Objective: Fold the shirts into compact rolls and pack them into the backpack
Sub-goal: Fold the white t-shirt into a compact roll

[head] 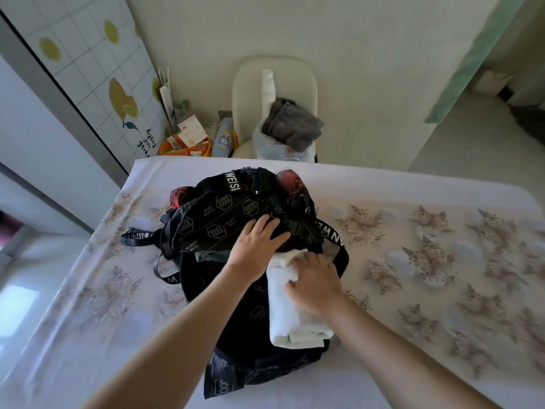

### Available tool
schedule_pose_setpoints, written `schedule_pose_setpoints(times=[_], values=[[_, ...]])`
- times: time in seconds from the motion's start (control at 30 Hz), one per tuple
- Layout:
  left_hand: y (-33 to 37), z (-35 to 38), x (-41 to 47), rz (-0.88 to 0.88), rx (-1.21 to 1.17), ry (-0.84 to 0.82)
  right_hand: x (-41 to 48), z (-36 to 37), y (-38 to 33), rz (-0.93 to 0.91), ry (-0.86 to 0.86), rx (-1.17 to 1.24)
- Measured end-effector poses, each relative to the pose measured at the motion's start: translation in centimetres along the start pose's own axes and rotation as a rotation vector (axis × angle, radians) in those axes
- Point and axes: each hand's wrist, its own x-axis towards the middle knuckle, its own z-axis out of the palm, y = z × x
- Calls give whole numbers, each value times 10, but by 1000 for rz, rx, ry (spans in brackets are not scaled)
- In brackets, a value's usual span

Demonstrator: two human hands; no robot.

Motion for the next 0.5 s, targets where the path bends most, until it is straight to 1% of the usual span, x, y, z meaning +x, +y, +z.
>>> schedule_pose_setpoints(times=[0.03,0.07,0.1,0.17,0.2,0.23,0.27,0.3,0.33,0.37,0.4,0.5], values=[[-6,-4,8,4,-33,-17,-2,3,-2,-27,49,-38],[-12,-12,17,4,-51,1,-4,5,-5,-59,96,-55],[-17,-25,28,-26,-64,7,-6,7,-8,-101,134,-64],[-28,-51,55,-151,-162,30,-12,10,-14,-226,239,-77],[-33,-61,66,-192,-224,66,-17,11,-17,-289,279,-69],[-38,-69,74,-207,-267,109,-24,9,-19,-324,255,-42],[-40,-74,79,-194,-285,129,-32,8,-21,-322,159,-15],[-40,-75,80,-163,-287,112,-38,7,-22,-295,15,-2],[-39,-75,79,-122,-288,89,-43,7,-22,-275,-121,-30],[-38,-72,74,-80,-286,68,-46,9,-22,-267,-193,-83],[-36,-67,68,-42,-295,84,-48,10,-22,-268,-198,-135],[-33,-54,51,87,-265,160,-47,14,-23,-274,-121,-224]])
